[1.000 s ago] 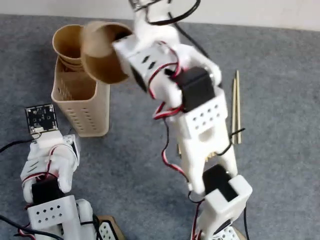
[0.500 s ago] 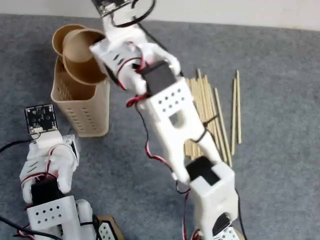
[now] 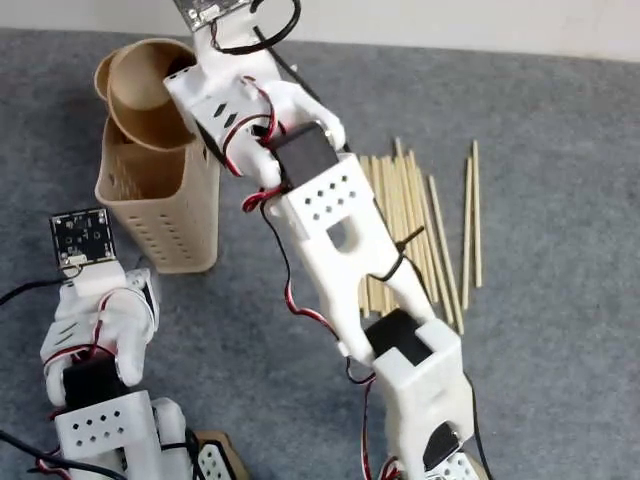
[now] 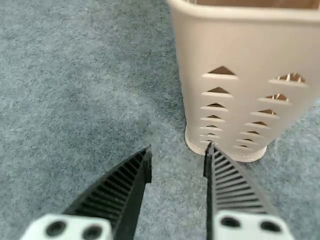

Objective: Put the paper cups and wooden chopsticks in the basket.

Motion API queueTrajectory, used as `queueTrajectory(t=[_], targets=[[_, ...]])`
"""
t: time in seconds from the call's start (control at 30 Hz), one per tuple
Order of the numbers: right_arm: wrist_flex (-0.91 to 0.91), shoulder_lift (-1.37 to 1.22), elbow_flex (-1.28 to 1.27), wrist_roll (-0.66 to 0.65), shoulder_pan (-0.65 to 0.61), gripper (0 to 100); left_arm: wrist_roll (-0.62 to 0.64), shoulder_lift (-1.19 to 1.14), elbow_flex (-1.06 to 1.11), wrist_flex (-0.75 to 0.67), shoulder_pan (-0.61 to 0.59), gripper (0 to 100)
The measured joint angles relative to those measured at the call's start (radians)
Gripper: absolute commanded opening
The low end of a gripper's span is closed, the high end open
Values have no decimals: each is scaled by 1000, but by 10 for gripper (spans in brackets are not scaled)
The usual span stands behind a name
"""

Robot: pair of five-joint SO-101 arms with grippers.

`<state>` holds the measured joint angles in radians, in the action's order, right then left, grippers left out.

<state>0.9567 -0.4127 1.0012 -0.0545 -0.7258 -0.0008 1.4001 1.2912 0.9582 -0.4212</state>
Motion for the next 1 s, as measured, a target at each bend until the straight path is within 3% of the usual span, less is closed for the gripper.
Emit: queueTrajectory(t=[0.83, 1.0], targets=[[25, 29, -3, 0, 9, 9, 0, 0, 0, 0, 0, 200], [-81, 29, -34, 0, 9, 9, 0, 0, 0, 0, 0, 200]])
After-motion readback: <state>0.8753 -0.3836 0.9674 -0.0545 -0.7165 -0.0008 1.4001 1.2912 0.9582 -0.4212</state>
